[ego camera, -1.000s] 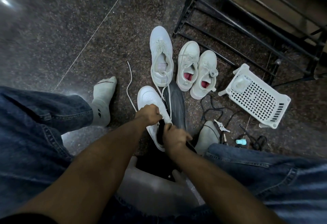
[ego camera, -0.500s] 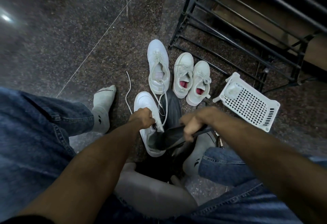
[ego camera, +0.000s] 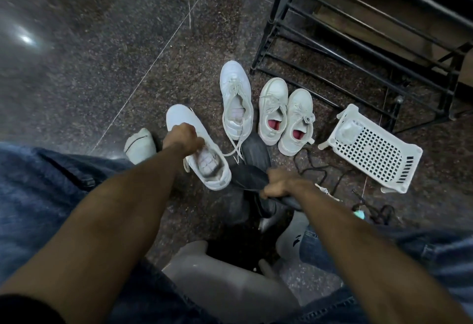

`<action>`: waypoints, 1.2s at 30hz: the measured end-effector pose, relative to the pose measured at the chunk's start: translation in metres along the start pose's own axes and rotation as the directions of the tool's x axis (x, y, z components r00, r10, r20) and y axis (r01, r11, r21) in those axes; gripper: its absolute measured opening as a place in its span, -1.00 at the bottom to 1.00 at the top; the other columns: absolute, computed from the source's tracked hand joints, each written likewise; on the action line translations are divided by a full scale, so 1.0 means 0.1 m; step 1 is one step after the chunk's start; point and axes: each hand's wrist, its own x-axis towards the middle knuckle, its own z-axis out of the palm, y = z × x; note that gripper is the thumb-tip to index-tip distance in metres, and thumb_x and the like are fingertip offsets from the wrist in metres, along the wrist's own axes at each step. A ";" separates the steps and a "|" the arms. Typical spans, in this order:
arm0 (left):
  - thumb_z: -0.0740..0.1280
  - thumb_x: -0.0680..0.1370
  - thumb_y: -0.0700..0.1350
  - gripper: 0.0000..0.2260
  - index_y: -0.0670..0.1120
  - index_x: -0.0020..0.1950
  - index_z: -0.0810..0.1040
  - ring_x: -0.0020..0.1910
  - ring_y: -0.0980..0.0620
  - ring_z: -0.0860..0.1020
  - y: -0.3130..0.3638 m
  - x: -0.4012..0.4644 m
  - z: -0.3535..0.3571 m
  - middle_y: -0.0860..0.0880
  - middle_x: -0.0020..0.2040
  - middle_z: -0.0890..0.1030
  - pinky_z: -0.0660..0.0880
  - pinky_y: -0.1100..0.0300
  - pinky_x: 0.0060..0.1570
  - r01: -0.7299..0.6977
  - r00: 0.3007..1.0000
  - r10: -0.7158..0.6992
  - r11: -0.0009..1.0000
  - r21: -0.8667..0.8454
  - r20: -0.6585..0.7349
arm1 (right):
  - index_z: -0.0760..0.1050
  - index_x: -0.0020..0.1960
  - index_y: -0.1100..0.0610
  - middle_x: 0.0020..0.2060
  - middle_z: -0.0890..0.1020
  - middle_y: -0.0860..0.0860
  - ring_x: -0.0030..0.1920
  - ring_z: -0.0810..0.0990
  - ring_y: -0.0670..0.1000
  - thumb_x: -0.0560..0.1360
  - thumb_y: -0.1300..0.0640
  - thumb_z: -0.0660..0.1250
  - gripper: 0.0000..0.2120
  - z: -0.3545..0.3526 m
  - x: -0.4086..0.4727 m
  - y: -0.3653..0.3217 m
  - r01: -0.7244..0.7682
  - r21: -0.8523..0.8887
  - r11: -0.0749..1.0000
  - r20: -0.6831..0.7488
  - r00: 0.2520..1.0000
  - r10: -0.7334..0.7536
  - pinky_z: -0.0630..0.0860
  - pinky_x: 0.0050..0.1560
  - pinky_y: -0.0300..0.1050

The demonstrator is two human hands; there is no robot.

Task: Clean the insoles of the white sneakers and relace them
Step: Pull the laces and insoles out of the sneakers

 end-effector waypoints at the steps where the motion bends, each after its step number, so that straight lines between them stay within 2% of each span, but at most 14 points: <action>1: 0.40 0.46 -0.02 -0.78 -0.14 -0.01 0.61 0.02 -0.20 0.57 0.01 0.05 -0.04 -0.19 0.03 0.61 0.51 0.04 -0.07 -0.011 1.000 0.012 1.000 0.011 -0.013 | 0.29 0.40 0.11 0.27 0.50 0.15 0.22 0.52 0.17 0.32 -0.14 0.45 -0.25 0.11 0.07 -0.08 -0.016 0.051 0.999 -0.028 0.999 0.018 0.48 0.17 -0.03; 4: 0.36 0.49 -0.09 -0.82 -0.15 0.02 0.61 0.03 -0.23 0.57 0.06 0.21 -0.16 -0.19 0.07 0.60 0.50 0.01 -0.06 -0.055 0.997 0.059 0.995 0.086 -0.046 | 0.08 0.48 0.19 0.35 0.43 0.19 0.30 0.47 0.21 0.38 -0.14 0.42 -0.14 0.36 0.25 -0.28 -0.054 0.223 0.973 -0.046 0.997 0.065 0.45 0.21 -0.01; 7: 0.34 0.50 -0.13 -0.82 -0.14 0.06 0.62 0.09 -0.26 0.55 0.06 0.41 -0.27 -0.18 0.14 0.56 0.50 -0.06 0.03 -0.059 0.993 0.070 0.992 0.111 -0.098 | 0.04 0.48 0.18 0.37 0.40 0.19 0.33 0.43 0.23 0.43 -0.17 0.39 -0.16 0.50 0.37 -0.43 -0.035 0.279 0.960 -0.078 0.995 0.059 0.41 0.24 0.05; 11: 0.39 0.48 -0.07 -0.77 -0.12 0.09 0.54 0.11 -0.27 0.53 0.07 0.56 -0.19 -0.22 0.17 0.47 0.51 -0.13 0.09 -0.089 0.995 0.088 0.996 -0.027 -0.041 | -0.16 0.56 0.12 0.52 0.15 0.17 0.46 0.26 0.22 0.42 -0.21 0.41 0.01 0.66 0.51 -0.51 0.109 0.452 0.885 -0.122 0.991 -0.060 0.32 0.37 0.12; 13: 0.37 0.48 -0.04 -0.68 -0.16 0.17 0.48 0.15 -0.27 0.49 0.09 0.47 -0.02 -0.22 0.21 0.42 0.47 -0.14 0.13 -0.069 0.997 0.068 0.997 -0.019 -0.030 | -0.26 0.57 0.09 0.54 0.06 0.18 0.49 0.19 0.22 0.45 -0.13 0.41 0.03 0.73 0.55 -0.51 0.149 0.489 0.859 -0.125 0.987 -0.100 0.29 0.39 0.16; 14: 0.33 0.50 0.00 -0.66 -0.17 0.19 0.47 0.18 -0.25 0.45 0.09 0.39 0.09 -0.20 0.21 0.41 0.44 -0.13 0.15 -0.050 0.994 0.053 0.998 0.038 -0.090 | -0.27 0.57 0.09 0.54 0.08 0.19 0.48 0.21 0.22 0.49 -0.04 0.39 -0.02 0.77 0.58 -0.49 0.151 0.476 0.866 -0.133 0.986 -0.099 0.31 0.38 0.15; 16: 0.25 0.53 0.09 -0.63 -0.14 0.21 0.50 0.21 -0.20 0.41 0.08 0.20 0.30 -0.16 0.21 0.45 0.35 -0.10 0.16 -0.040 0.972 0.082 0.980 0.194 -0.218 | -0.26 0.57 0.09 0.50 0.20 0.22 0.42 0.32 0.23 0.52 0.11 0.32 -0.12 0.85 0.60 -0.43 0.112 0.453 0.884 -0.138 0.989 -0.055 0.37 0.33 0.09; 17: 0.22 0.54 0.14 -0.60 -0.11 0.22 0.50 0.22 -0.17 0.41 0.06 0.11 0.42 -0.13 0.20 0.47 0.34 -0.08 0.17 -0.064 0.969 0.119 0.967 0.245 -0.216 | -0.24 0.57 0.08 0.45 0.29 0.25 0.37 0.39 0.24 0.53 0.16 0.29 -0.15 0.89 0.62 -0.40 0.076 0.439 0.895 -0.128 0.992 -0.021 0.40 0.27 0.06; 19: 0.22 0.53 0.20 -0.53 -0.07 0.31 0.42 0.26 -0.13 0.41 0.03 0.01 0.62 -0.10 0.24 0.49 0.32 -0.08 0.20 -0.088 0.984 0.126 0.960 0.266 -0.128 | -0.21 0.57 0.04 0.32 0.45 0.27 0.26 0.49 0.25 0.53 0.18 0.25 -0.19 0.93 0.62 -0.34 0.011 0.402 0.916 -0.111 0.993 0.037 0.43 0.16 0.05; 22: 0.26 0.53 0.10 -0.46 -0.10 0.44 0.26 0.33 -0.14 0.40 0.05 0.00 0.70 -0.12 0.31 0.49 0.28 -0.10 0.28 -0.024 1.000 0.026 0.970 0.243 -0.005 | -0.11 0.55 0.03 0.24 0.52 0.25 0.19 0.54 0.24 0.53 0.18 0.26 -0.26 0.95 0.61 -0.33 0.011 0.368 0.930 -0.141 0.989 0.044 0.43 0.05 0.02; 25: 0.19 0.56 -0.11 -0.65 -0.06 0.35 0.40 0.20 -0.18 0.51 0.13 0.05 0.58 -0.17 0.19 0.58 0.29 -0.03 0.26 -0.069 0.997 0.061 0.941 0.331 0.037 | -0.04 0.53 0.03 0.30 0.47 0.23 0.21 0.52 0.25 0.54 0.20 0.23 -0.33 0.93 0.63 -0.33 0.086 0.342 0.936 -0.183 0.983 -0.023 0.43 0.10 0.03; 28: 0.21 0.57 -0.13 -0.72 -0.02 0.27 0.47 0.11 -0.23 0.56 0.12 0.14 0.36 -0.19 0.15 0.59 0.44 0.01 0.08 -0.128 0.992 0.122 0.928 0.351 0.039 | 0.02 0.52 0.06 0.41 0.33 0.17 0.29 0.45 0.25 0.54 0.16 0.25 -0.36 0.92 0.69 -0.33 0.145 0.308 0.940 -0.193 0.977 -0.087 0.43 0.22 0.07; 32: 0.28 0.52 -0.17 -0.64 0.03 0.31 0.51 0.16 -0.25 0.55 0.05 0.41 -0.04 -0.21 0.25 0.51 0.48 -0.06 0.10 -0.079 0.992 0.106 0.942 0.326 -0.066 | 0.05 0.54 0.10 0.45 0.24 0.14 0.34 0.41 0.24 0.55 0.08 0.25 -0.36 0.90 0.75 -0.32 0.172 0.257 0.951 -0.132 0.981 -0.142 0.40 0.28 0.09; 36: 0.25 0.51 -0.23 -0.60 0.09 0.28 0.54 0.17 -0.26 0.55 0.15 0.69 -0.32 -0.19 0.25 0.51 0.48 -0.08 0.11 -0.117 0.975 0.166 0.947 0.300 -0.144 | 0.19 0.48 0.13 0.44 0.22 0.14 0.34 0.40 0.23 0.56 0.06 0.25 -0.46 0.97 0.80 -0.30 0.185 0.259 0.948 -0.105 0.981 -0.163 0.37 0.31 0.06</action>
